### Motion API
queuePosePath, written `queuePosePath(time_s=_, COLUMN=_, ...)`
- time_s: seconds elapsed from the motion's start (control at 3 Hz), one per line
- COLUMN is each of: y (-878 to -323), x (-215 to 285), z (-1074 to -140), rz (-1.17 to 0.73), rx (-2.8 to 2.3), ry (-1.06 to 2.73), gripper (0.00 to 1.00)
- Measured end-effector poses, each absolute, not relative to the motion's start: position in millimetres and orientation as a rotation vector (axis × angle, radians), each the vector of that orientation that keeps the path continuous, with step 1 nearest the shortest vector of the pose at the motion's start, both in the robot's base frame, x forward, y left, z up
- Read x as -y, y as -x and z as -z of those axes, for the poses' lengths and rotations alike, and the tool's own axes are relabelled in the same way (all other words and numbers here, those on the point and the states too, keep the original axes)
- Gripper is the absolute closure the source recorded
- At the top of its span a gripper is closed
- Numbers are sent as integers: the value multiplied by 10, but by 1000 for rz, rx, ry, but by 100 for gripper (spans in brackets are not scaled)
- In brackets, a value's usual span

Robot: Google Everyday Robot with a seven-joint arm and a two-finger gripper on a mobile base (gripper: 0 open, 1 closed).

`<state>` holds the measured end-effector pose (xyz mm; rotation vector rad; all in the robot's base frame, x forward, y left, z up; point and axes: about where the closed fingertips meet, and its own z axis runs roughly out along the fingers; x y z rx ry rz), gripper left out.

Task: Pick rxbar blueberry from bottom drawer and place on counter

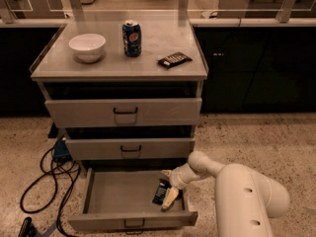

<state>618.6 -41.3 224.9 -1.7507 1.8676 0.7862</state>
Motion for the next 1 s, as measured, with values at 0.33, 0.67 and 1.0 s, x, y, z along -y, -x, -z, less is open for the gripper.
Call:
queuePosePath(time_s=0.33, y=-6181, x=415, z=-2253, rz=-786, rx=-1868, ry=1751, gripper=0)
queuePosePath(time_s=0.67, y=-6213, x=408, z=-2208, rz=-723, rx=-1893, ry=1701, gripper=0)
queuePosePath(time_s=1.0, y=-5674, x=223, z=-1950, rz=-685, rx=-2014, ry=1539, gripper=0)
